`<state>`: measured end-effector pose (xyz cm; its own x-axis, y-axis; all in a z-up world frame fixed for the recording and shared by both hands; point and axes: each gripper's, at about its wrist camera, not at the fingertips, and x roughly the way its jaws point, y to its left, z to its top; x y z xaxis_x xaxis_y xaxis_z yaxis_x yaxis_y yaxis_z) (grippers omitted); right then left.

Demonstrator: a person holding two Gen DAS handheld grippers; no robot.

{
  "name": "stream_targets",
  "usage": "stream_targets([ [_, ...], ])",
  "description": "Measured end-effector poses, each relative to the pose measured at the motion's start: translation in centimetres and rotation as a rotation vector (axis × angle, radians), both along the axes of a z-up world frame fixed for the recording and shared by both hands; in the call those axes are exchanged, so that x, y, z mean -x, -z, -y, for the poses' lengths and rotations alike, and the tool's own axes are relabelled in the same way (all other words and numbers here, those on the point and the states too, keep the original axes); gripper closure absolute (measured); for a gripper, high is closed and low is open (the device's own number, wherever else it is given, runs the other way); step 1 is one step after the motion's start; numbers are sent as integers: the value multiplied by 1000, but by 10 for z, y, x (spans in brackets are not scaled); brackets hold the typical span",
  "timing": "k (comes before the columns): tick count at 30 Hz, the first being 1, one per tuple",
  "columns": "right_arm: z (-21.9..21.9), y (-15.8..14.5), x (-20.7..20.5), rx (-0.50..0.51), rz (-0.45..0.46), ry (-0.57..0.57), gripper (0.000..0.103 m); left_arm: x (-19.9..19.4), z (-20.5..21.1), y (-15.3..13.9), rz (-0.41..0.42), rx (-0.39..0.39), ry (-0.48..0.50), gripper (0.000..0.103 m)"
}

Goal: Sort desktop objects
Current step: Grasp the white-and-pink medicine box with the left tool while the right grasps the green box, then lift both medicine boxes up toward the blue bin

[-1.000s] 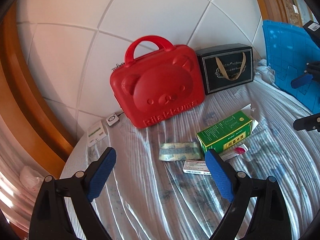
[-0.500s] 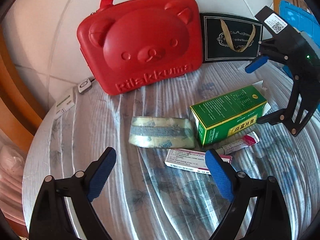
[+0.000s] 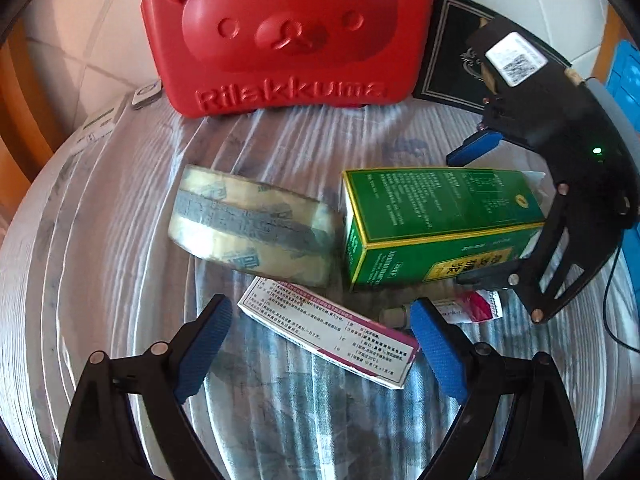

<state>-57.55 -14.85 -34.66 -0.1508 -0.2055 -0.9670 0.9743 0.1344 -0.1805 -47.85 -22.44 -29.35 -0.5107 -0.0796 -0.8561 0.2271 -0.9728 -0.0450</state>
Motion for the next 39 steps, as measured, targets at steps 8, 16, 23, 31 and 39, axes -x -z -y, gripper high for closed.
stream_targets([
  [8,-9,-2,12,21,79,62,8,-8,16,15,70,-11,-7,56],
  [16,-22,-18,-12,54,14,142,48,-17,14,13,74,2,57,75],
  [23,-52,-39,-19,133,77,357,48,-31,10,-3,44,29,101,75],
  [31,-114,-82,-66,296,130,690,48,-48,-25,-52,-57,89,242,75],
  [39,-196,-168,-142,499,8,977,48,-78,-89,-128,-238,117,431,75],
])
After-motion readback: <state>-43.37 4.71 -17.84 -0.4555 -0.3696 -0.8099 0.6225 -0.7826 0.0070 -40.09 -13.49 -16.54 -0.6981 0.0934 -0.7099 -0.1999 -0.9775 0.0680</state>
